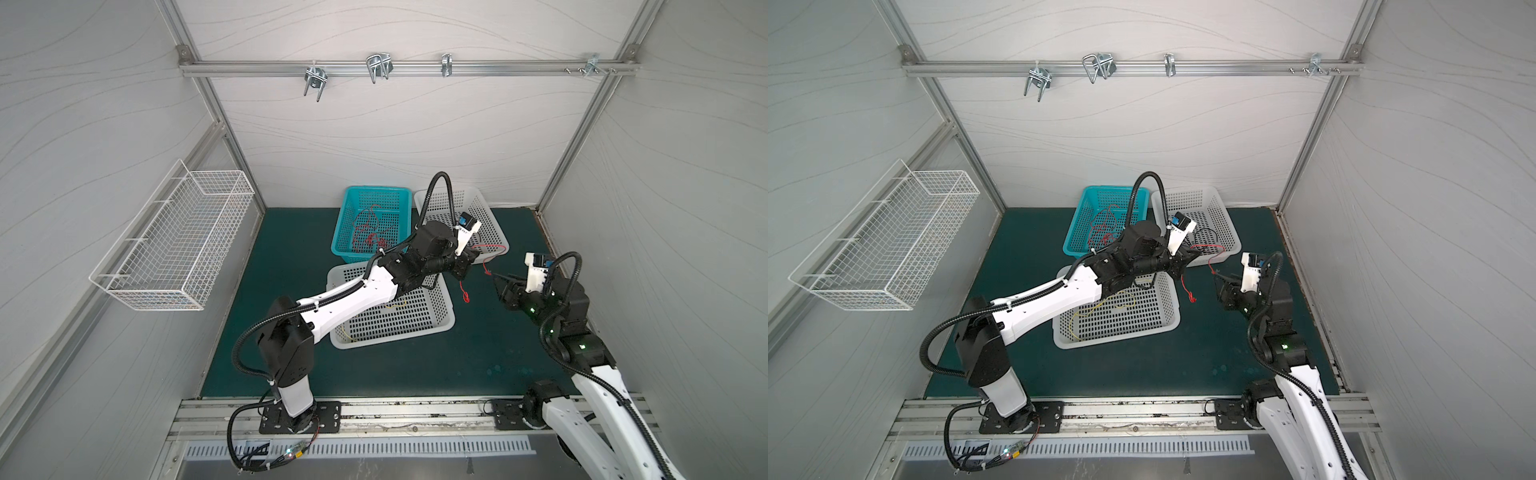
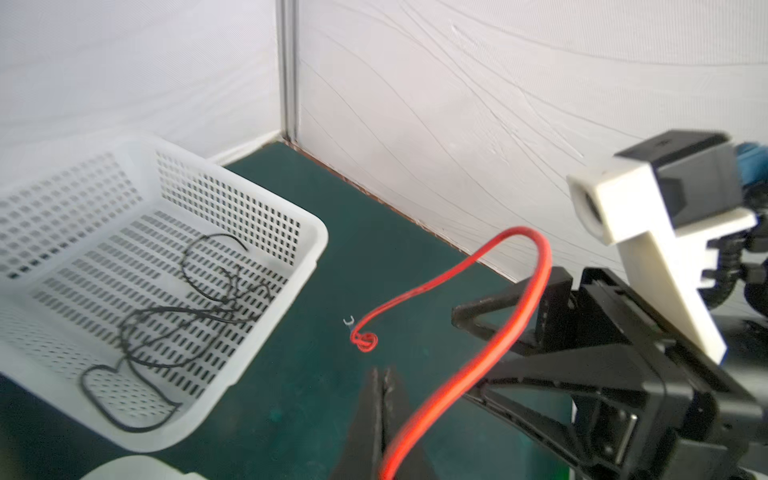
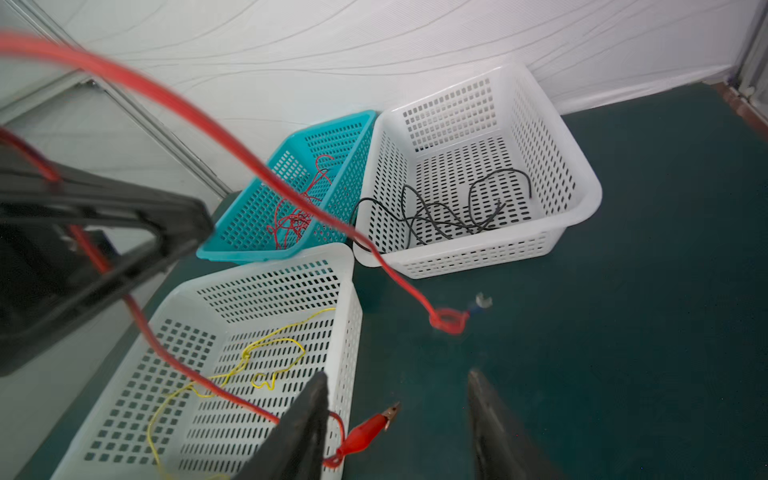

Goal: Untangle the cables

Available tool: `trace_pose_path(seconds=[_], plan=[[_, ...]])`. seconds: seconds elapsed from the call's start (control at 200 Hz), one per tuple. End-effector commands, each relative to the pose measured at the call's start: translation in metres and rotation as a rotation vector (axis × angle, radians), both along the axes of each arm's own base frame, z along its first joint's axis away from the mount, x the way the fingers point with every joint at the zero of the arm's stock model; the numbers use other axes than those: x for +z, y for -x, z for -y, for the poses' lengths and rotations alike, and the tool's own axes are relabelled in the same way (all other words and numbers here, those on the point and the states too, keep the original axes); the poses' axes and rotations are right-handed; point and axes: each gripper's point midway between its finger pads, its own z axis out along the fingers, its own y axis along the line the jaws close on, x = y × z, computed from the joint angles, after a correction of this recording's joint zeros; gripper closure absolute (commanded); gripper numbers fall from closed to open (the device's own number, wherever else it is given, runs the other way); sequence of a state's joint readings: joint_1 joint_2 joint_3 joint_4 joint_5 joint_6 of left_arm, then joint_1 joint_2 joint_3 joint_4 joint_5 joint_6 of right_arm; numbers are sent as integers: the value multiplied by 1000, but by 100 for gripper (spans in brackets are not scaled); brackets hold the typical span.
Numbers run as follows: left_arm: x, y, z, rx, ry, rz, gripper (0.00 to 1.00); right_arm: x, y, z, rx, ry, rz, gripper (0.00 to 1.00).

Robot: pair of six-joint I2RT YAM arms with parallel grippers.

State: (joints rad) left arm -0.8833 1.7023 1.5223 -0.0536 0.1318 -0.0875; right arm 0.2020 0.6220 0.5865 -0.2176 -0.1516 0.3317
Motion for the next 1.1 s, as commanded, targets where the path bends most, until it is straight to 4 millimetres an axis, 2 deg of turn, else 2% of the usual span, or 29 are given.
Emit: trace_pose_path(seconds=[0.0,0.035,0.095,0.38,0.565,0.705,0.86,1.005,1.096], plan=[[46,-21,-27,141,19,128,100,-7,-5,4,-26,22,-5,19],[50,-26,-35,171,14,137,100,-10,-7,5,-33,25,-12,9],[53,-36,-50,221,4,149,100,-12,-9,5,-37,28,-23,1],[73,-94,-130,441,-20,213,100,-21,-19,-1,-18,27,-69,1],[64,-134,-170,577,-103,247,100,-23,-25,-4,-13,21,-78,1],[37,-167,-202,685,-162,192,100,-24,-28,-4,-12,25,-84,1],[-14,-197,-228,782,-208,67,100,-28,-31,-4,-17,26,-96,1],[-71,-207,-237,825,-325,-34,100,-34,-35,-5,-21,26,-117,1],[-94,-205,-242,845,-385,-75,100,-35,-36,-5,-23,27,-124,1]])
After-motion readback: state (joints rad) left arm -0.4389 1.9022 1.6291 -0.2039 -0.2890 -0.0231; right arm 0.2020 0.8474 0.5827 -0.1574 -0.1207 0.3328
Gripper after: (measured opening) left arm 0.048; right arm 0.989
